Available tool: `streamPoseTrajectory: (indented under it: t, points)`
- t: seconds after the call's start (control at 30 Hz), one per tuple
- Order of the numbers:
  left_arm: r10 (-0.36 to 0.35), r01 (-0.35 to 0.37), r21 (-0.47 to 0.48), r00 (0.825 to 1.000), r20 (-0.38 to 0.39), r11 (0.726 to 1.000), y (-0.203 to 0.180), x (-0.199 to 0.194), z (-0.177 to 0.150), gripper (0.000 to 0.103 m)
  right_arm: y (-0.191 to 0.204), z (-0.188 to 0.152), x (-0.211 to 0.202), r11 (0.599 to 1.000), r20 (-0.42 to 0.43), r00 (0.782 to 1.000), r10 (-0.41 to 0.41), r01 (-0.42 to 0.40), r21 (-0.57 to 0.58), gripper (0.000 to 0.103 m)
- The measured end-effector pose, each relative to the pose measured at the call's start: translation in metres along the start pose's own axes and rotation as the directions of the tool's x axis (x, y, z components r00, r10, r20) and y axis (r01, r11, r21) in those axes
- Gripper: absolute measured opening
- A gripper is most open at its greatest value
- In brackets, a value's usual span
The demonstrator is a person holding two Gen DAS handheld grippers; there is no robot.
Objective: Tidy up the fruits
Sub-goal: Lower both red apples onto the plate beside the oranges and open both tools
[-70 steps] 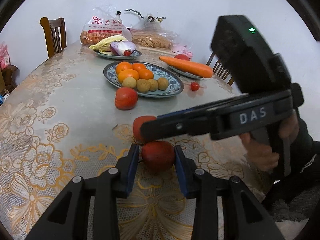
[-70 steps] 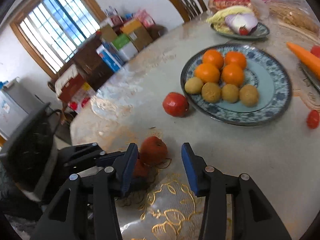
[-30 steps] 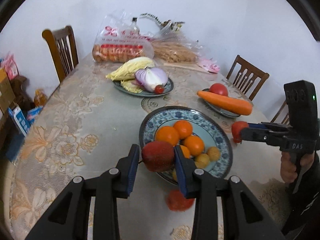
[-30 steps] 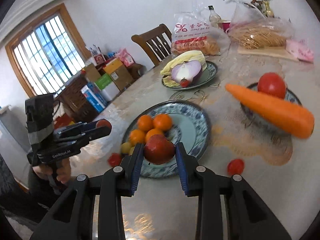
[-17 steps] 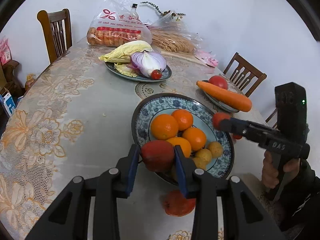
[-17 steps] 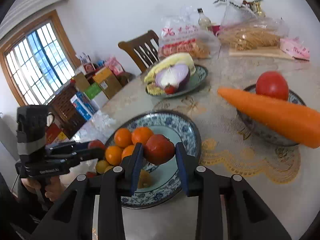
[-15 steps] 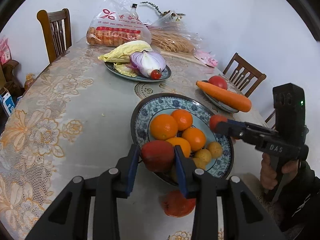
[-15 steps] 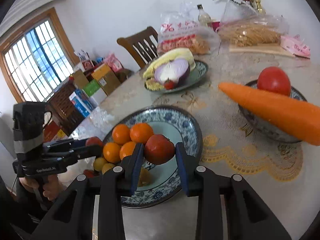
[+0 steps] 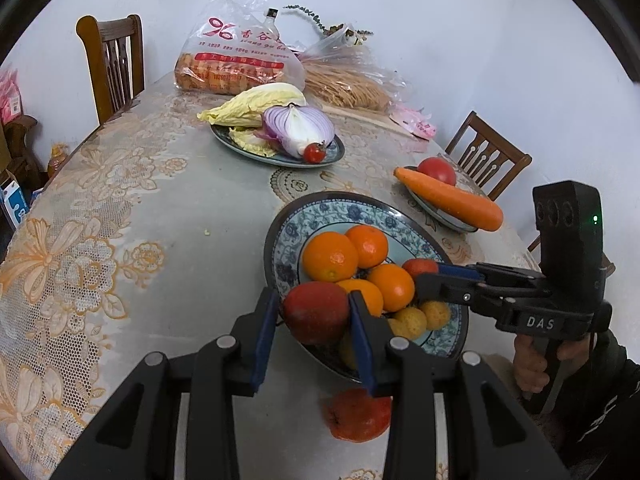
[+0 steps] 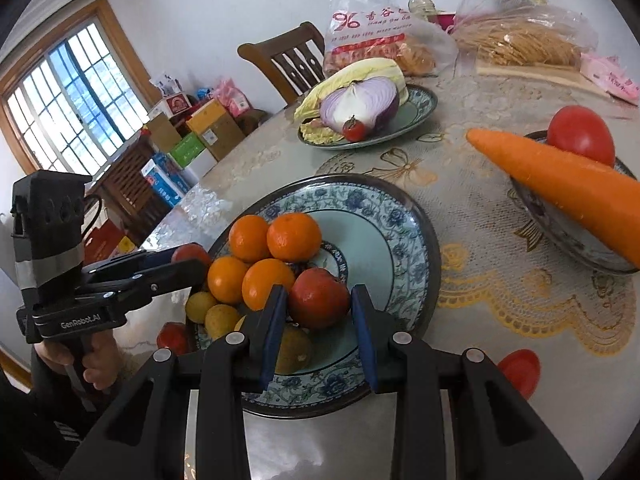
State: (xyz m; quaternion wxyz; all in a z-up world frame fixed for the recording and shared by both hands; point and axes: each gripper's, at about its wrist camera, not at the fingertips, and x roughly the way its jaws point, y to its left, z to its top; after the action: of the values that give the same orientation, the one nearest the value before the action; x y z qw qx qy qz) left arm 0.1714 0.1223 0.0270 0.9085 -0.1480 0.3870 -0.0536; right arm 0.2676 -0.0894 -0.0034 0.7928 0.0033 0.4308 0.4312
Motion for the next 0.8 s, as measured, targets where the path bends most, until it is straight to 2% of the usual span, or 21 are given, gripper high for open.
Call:
streamPoseTrajectory:
  t: [0.8]
  points:
    - [-0.006,0.006,-0.001,1.0,0.015,1.0,-0.0002,0.0028,-0.0002,0.037,0.0003,-0.0007,-0.001,1.0,0.003,1.0,-0.008,0.008,0.01,0.036]
